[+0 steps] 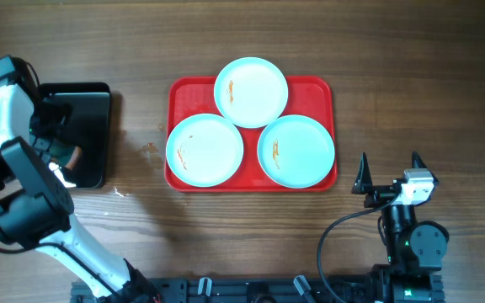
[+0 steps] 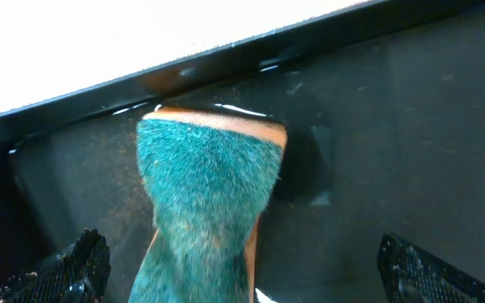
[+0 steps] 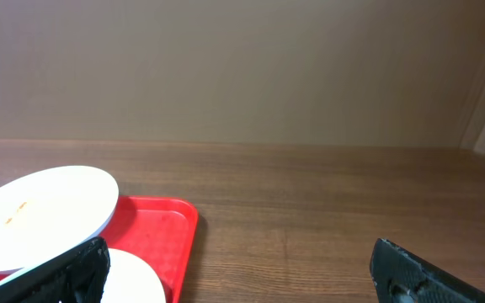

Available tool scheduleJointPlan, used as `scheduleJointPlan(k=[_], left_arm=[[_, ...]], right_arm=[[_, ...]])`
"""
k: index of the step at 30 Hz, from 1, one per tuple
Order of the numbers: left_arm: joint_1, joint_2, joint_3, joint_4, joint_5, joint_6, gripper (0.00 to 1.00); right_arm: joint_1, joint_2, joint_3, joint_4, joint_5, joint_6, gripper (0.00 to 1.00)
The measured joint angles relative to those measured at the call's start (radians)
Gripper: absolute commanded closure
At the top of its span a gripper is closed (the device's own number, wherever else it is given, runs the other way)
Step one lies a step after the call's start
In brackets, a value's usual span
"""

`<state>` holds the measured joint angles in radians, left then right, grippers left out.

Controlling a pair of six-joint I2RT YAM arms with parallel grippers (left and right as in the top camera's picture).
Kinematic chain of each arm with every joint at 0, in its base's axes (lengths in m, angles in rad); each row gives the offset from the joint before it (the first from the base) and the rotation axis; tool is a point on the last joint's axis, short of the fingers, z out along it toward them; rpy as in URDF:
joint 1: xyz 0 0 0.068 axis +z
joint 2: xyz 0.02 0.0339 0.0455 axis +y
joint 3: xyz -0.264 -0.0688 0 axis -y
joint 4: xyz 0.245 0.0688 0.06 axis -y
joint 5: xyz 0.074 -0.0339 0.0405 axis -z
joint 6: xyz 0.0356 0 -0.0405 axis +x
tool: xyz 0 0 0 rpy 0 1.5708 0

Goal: Clean dirty plates on tray and stack at the side
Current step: 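Reach the left gripper down to the green sponge in the black tray, then grasp the green-and-orange sponge with the left gripper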

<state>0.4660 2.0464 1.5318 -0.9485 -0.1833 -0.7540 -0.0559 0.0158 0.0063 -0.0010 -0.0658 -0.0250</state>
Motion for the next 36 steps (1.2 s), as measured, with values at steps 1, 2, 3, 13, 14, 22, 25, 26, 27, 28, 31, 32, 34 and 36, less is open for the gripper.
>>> scheduleJointPlan(k=[1,2,3,13,14,22,25,26,27,28,31,32,34,36], left_arm=[[0.001,0.012,0.0,0.0,0.0,0.0,0.01],[0.002,0.021,0.0,0.0,0.0,0.0,0.01],[0.002,0.029,0.0,0.0,0.0,0.0,0.03],[0.013,0.075,0.0,0.0,0.0,0.002,0.21],[0.013,0.075,0.0,0.0,0.0,0.005,0.21],[0.013,0.075,-0.016,0.012,0.001,0.008,0.41],[0.013,0.075,-0.017,0.014,0.0,0.011,0.53],[0.013,0.075,-0.018,0.013,-0.001,0.019,0.56],[0.013,0.075,-0.02,0.011,-0.002,0.016,0.6],[0.013,0.075,-0.021,0.011,-0.003,0.016,0.66],[0.013,0.075,-0.021,0.011,-0.002,0.014,0.81],[0.013,0.075,-0.021,0.011,-0.003,0.021,0.83],[0.013,0.075,-0.022,0.011,-0.003,0.018,0.94],[0.013,0.075,-0.023,0.008,-0.003,0.014,0.96]], right_arm=[[0.0,0.0,0.0,0.0,0.0,0.0,0.0],[0.0,0.0,0.0,0.0,0.0,0.0,0.0],[0.0,0.0,0.0,0.0,0.0,0.0,0.0],[0.0,0.0,0.0,0.0,0.0,0.0,0.0],[0.0,0.0,0.0,0.0,0.0,0.0,0.0],[0.0,0.0,0.0,0.0,0.0,0.0,0.0],[0.0,0.0,0.0,0.0,0.0,0.0,0.0],[0.0,0.0,0.0,0.0,0.0,0.0,0.0],[0.0,0.0,0.0,0.0,0.0,0.0,0.0],[0.0,0.0,0.0,0.0,0.0,0.0,0.0],[0.0,0.0,0.0,0.0,0.0,0.0,0.0],[0.0,0.0,0.0,0.0,0.0,0.0,0.0],[0.0,0.0,0.0,0.0,0.0,0.0,0.0],[0.0,0.0,0.0,0.0,0.0,0.0,0.0]])
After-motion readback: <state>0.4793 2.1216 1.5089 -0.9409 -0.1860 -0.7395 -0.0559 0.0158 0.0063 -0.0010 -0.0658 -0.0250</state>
